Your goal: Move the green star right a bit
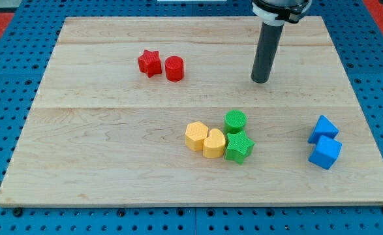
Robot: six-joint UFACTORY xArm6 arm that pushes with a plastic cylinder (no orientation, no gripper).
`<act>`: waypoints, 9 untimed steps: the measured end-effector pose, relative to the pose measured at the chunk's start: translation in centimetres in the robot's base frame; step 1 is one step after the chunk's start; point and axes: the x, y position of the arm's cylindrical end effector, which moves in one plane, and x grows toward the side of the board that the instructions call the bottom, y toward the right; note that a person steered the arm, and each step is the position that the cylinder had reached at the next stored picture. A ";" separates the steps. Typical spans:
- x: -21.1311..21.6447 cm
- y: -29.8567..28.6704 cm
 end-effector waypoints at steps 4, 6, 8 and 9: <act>-0.2 -1.5; 12.6 2.9; 21.8 -10.0; 17.9 -5.5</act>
